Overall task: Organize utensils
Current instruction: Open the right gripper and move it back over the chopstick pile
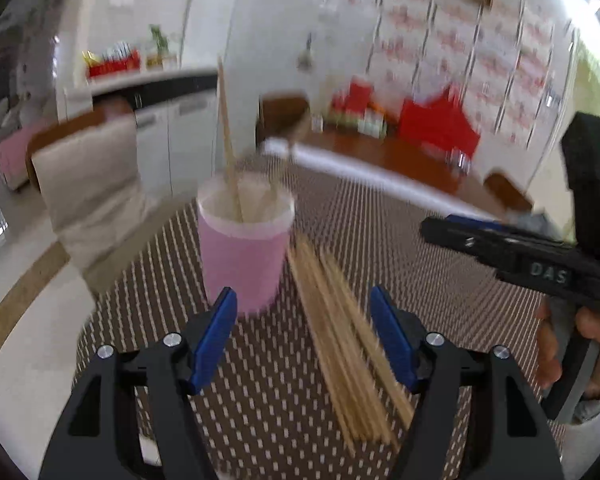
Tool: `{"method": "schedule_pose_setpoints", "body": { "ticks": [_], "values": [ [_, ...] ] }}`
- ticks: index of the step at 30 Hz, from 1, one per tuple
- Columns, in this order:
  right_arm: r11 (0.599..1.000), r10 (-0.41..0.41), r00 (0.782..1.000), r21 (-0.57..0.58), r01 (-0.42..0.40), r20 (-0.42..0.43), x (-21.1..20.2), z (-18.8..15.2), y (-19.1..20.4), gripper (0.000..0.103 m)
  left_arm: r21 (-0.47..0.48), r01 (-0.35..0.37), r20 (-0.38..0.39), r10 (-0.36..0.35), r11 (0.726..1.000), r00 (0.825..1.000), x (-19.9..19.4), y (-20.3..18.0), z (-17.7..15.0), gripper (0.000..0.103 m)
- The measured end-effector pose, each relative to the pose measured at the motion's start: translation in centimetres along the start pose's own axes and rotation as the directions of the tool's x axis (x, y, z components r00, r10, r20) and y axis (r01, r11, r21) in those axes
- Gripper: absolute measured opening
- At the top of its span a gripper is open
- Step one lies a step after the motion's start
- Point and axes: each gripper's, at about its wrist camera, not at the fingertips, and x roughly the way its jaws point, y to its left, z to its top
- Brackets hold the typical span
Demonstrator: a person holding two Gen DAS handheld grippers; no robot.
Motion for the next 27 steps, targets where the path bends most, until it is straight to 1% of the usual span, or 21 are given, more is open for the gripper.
{"method": "schedule_pose_setpoints", "body": {
  "ticks": [3,6,9,11,13,14,16,19,21,23,27],
  "values": [
    [0.999,-0.03,0.998,0.009,0.03,-0.059,1.2,-2.4,-1.4,0.057,0.018,-0.006,-0.115,0.008,1.0,0.993,2.6,-0.3,-1.0,0.068],
    [0.999,-0.033,0.994,0.019,0.035,-0.104,2.6,-4.5,-2.4,0.057,0.016,-0.023,-0.201,0.026,1.0,0.979,5.2,-0.2,-2.0,0.068],
    [0.999,-0.024,0.99,0.03,0.028,-0.137,3.7,-5.6,-3.1,0.058,0.03,-0.062,-0.252,0.067,0.998,0.966,7.5,-0.2,-2.6,0.068],
    [0.999,-0.014,0.987,0.038,0.02,-0.161,4.7,-6.3,-3.5,0.058,0.047,-0.071,-0.273,0.081,0.996,0.958,8.7,-0.3,-2.7,0.068],
    [0.999,-0.005,0.985,0.05,0.014,-0.174,5.4,-6.6,-3.9,0.058,0.06,-0.078,-0.29,0.092,0.995,0.953,9.6,-0.3,-2.7,0.068],
    [0.999,-0.001,0.984,0.054,0.011,-0.177,5.7,-6.6,-4.1,0.058,0.073,-0.091,-0.299,0.108,0.993,0.948,10.2,-0.3,-2.8,0.068],
    [0.999,0.003,0.983,0.053,0.007,-0.184,6.1,-6.6,-4.2,0.058,0.096,-0.1,-0.28,0.123,0.99,0.952,10.6,-0.5,-2.7,0.068],
    [0.999,0.004,0.98,0.041,0.004,-0.197,6.9,-6.5,-4.0,0.058,0.088,-0.09,-0.283,0.111,0.992,0.953,10.9,-0.2,-2.5,0.068],
    [1.0,0.001,0.979,0.023,0.003,-0.205,7.3,-6.5,-3.5,0.058,0.093,-0.096,-0.276,0.118,0.991,0.954,10.9,0.0,-2.6,0.069],
    [1.0,-0.01,0.977,0.001,0.01,-0.211,7.8,-6.3,-3.0,0.058,0.09,-0.099,-0.277,0.121,0.991,0.953,10.9,0.3,-2.6,0.069],
    [0.997,-0.064,0.973,-0.063,0.051,-0.222,8.9,-6.3,-1.7,0.058,0.096,-0.096,-0.278,0.119,0.991,0.953,10.2,1.1,-2.5,0.069]
  ]
}}
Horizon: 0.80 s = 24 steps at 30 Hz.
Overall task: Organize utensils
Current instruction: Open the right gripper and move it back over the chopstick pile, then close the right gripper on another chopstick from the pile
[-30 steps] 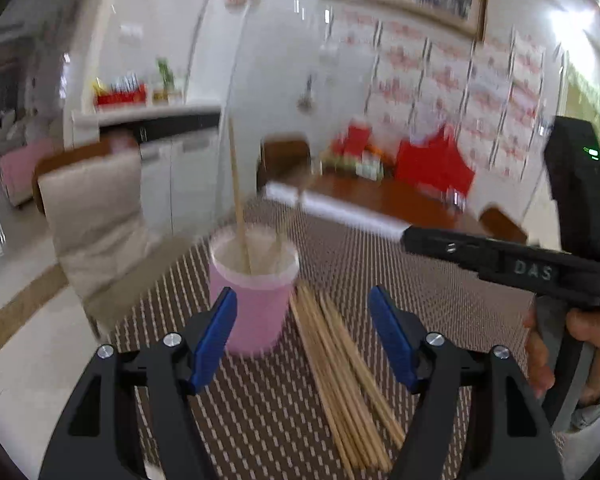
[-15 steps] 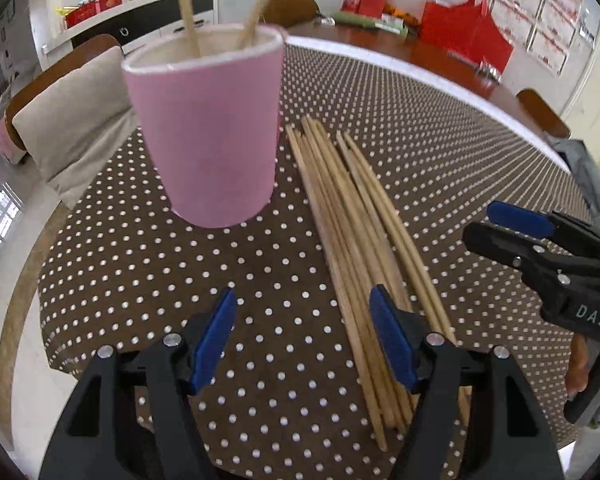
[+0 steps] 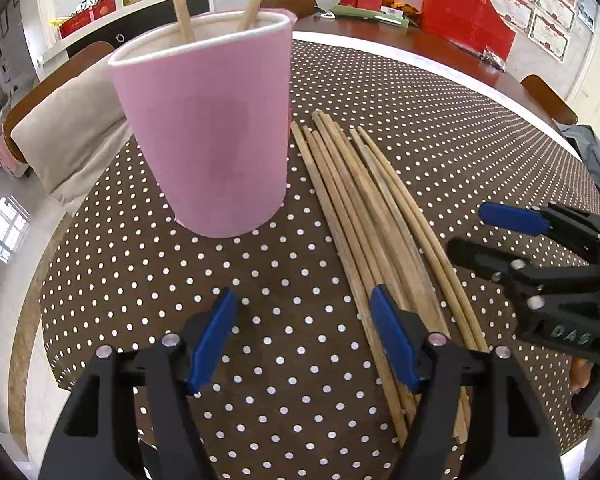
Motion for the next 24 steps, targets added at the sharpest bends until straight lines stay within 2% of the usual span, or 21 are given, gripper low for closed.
{"method": "schedule_pose_setpoints", "body": {
  "ticks": [10,15,16,17,20,24],
  "values": [
    [0.989,-0.127,0.991,-0.079,0.125,-0.03,1.6,1.0,1.3,0.061,0.014,0.005,0.001,-0.005,1.0,1.0,-0.3,0.1,0.3,0.072],
    [0.986,-0.142,0.988,-0.098,0.136,-0.056,2.0,1.8,0.7,0.06,0.005,-0.029,-0.016,0.029,1.0,0.999,0.1,-0.2,1.1,0.072],
    [0.986,-0.137,0.989,-0.102,0.131,-0.061,1.9,1.9,0.5,0.058,0.013,-0.049,-0.018,0.05,0.999,0.999,0.2,-0.4,1.2,0.072],
    [0.987,-0.129,0.99,-0.103,0.121,-0.066,1.9,2.0,0.2,0.052,0.018,-0.073,-0.014,0.073,0.997,0.997,0.2,-0.5,1.2,0.072],
    [0.991,-0.099,0.992,-0.097,0.091,-0.081,1.4,1.8,-0.6,0.035,0.001,-0.078,-0.025,0.078,0.997,0.997,0.4,-0.6,1.7,0.072],
    [0.99,-0.086,0.992,-0.116,0.076,-0.088,1.2,1.8,-1.0,0.024,0.004,-0.071,-0.025,0.071,0.997,0.997,0.7,-0.9,2.4,0.072]
  ]
}}
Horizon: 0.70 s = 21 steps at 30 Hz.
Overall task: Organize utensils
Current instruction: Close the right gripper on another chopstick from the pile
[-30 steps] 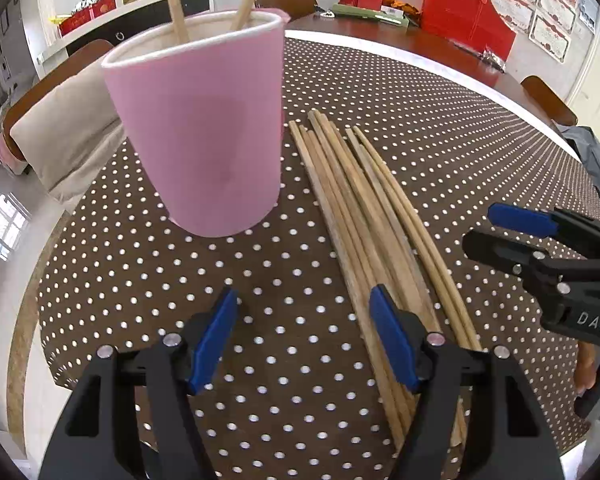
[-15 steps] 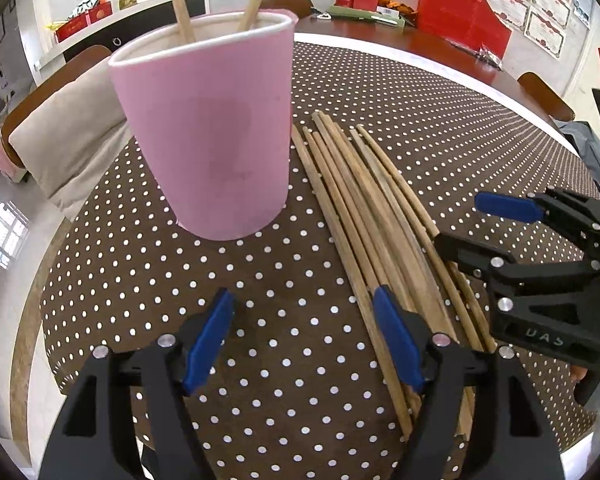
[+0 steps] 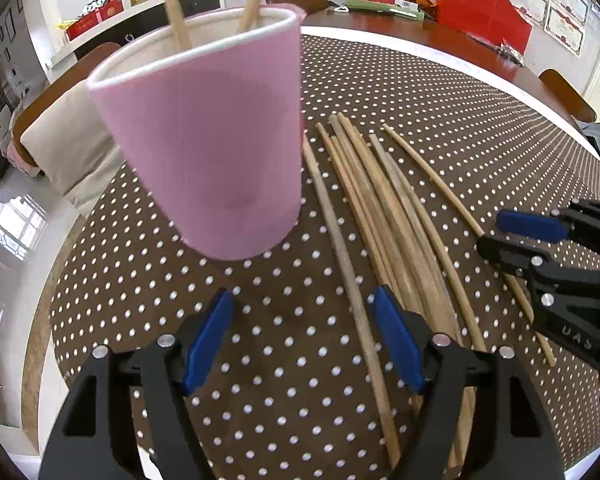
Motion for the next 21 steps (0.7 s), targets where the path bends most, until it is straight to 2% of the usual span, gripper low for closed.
{"method": "schedule_pose_setpoints", "body": {
  "ticks": [2,5,7,10,15,21],
  "values": [
    [1.0,0.005,1.0,-0.01,-0.005,-0.005,-0.1,-0.1,-0.1,0.019,0.012,0.009,0.004,-0.009,1.0,1.0,0.0,-0.5,0.4,0.067],
    [1.0,0.003,1.0,-0.01,-0.003,-0.014,-0.2,-0.3,-0.6,0.013,0.041,0.02,0.009,-0.021,0.999,1.0,-0.2,-1.9,0.9,0.047],
    [1.0,0.006,1.0,-0.003,-0.006,-0.026,-0.5,-0.6,-1.0,0.011,0.06,0.031,0.009,-0.032,0.998,0.999,-0.3,-2.8,1.2,0.027],
    [1.0,0.011,0.999,-0.003,-0.011,-0.05,-0.6,-0.8,-1.8,0.011,0.056,0.05,-0.004,-0.05,0.997,0.999,-0.2,-3.8,1.9,0.012],
    [1.0,0.012,0.992,-0.021,-0.015,-0.125,-0.3,0.5,-2.5,0.012,0.012,0.074,-0.037,-0.074,0.997,0.997,0.2,-4.2,3.2,0.008],
    [0.994,-0.041,0.973,-0.111,0.016,-0.229,1.2,2.8,-1.6,0.011,-0.015,0.102,-0.051,-0.102,0.995,0.993,0.4,-3.9,3.3,0.007]
  ]
}}
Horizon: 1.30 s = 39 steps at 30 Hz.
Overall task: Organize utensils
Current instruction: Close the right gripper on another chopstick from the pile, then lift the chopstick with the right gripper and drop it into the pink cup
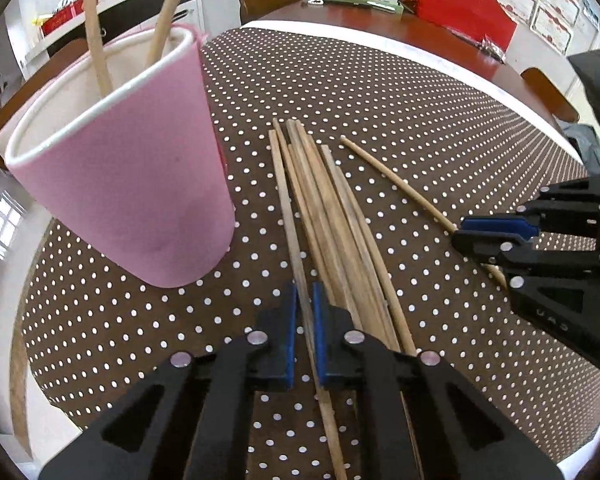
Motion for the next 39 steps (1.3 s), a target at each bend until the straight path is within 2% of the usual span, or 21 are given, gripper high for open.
{"method": "schedule_pose_setpoints", "body": {
  "ticks": [2,4,7,15,20,23,25,27,29,30,31,32,34,35,37,38,39],
  "values": [
    [1.0,0.018,1.0,-0.007,-0.018,-0.024,0.2,0.4,-0.1,0.007,-0.028,0.031,0.003,-0.031,0.999,1.0,0.0,0.6,-0.1,0.006],
    [0.999,0.032,0.999,0.001,-0.032,-0.036,0.3,0.6,-0.4,0.006,-0.051,0.065,0.01,-0.065,0.997,0.998,0.0,1.0,-0.2,0.006],
    [0.998,0.059,0.998,0.037,-0.058,-0.015,0.2,0.5,-1.1,0.006,-0.055,0.087,0.039,-0.085,0.995,0.996,-0.6,1.0,-0.8,0.005],
    [0.978,0.142,0.979,0.132,-0.161,0.147,-1.9,-1.7,-3.3,0.006,-0.028,0.099,0.141,-0.094,0.995,0.986,-3.5,0.4,-2.2,0.005],
    [0.971,0.157,0.95,0.134,-0.198,0.269,-4.9,-2.7,-3.7,0.006,-0.011,0.13,0.236,-0.123,0.992,0.964,-6.1,0.2,-2.9,0.005],
    [0.965,0.164,0.924,0.139,-0.224,0.346,-6.7,-3.2,-4.1,0.006,0.004,0.157,0.313,-0.15,0.988,0.938,-8.0,0.4,-3.6,0.005],
    [0.957,0.181,0.901,0.142,-0.254,0.394,-7.7,-3.4,-4.5,0.006,0.017,0.175,0.376,-0.169,0.984,0.911,-9.4,0.3,-3.8,0.005],
    [0.952,0.183,0.877,0.142,-0.271,0.445,-8.9,-3.8,-4.0,0.006,0.032,0.186,0.423,-0.182,0.982,0.888,-10.6,0.4,-4.2,0.005],
    [0.943,0.186,0.84,0.148,-0.299,0.51,-10.1,-3.8,-3.8,0.006,0.044,0.195,0.468,-0.193,0.98,0.862,-11.6,0.2,-4.4,0.005],
    [0.94,0.187,0.826,0.147,-0.307,0.531,-10.7,-3.7,-3.5,0.006,0.054,0.202,0.494,-0.202,0.978,0.845,-12.2,0.3,-4.5,0.005],
    [0.937,0.184,0.803,0.146,-0.318,0.567,-11.6,-3.8,-3.0,0.006,0.061,0.208,0.518,-0.209,0.976,0.829,-12.6,0.2,-4.5,0.005],
    [0.936,0.181,0.786,0.143,-0.323,0.591,-12.2,-3.7,-2.9,0.006,0.065,0.214,0.551,-0.213,0.975,0.807,-13.4,0.3,-4.5,0.005],
    [0.929,0.176,0.733,0.136,-0.344,0.657,-13.6,-3.8,-2.3,0.006,0.07,0.233,0.604,-0.227,0.97,0.764,-14.3,0.4,-4.2,0.005],
    [0.926,0.179,0.716,0.131,-0.355,0.675,-14.2,-3.8,-1.9,0.006,0.07,0.234,0.621,-0.226,0.97,0.75,-14.8,0.5,-4.3,0.005],
    [0.918,0.177,0.672,0.126,-0.376,0.719,-15.2,-3.3,-1.3,0.006,0.056,0.213,0.675,-0.195,0.975,0.712,-15.9,1.1,-4.2,0.005],
    [0.916,0.181,0.658,0.118,-0.383,0.731,-15.4,-3.0,-1.1,0.006,0.05,0.206,0.698,-0.182,0.977,0.692,-16.4,1.5,-4.1,0.005],
    [0.913,0.188,0.644,0.11,-0.393,0.741,-15.6,-2.7,-0.8,0.006,0.042,0.204,0.712,-0.172,0.978,0.681,-16.8,1.8,-3.8,0.005]
  ]
}}
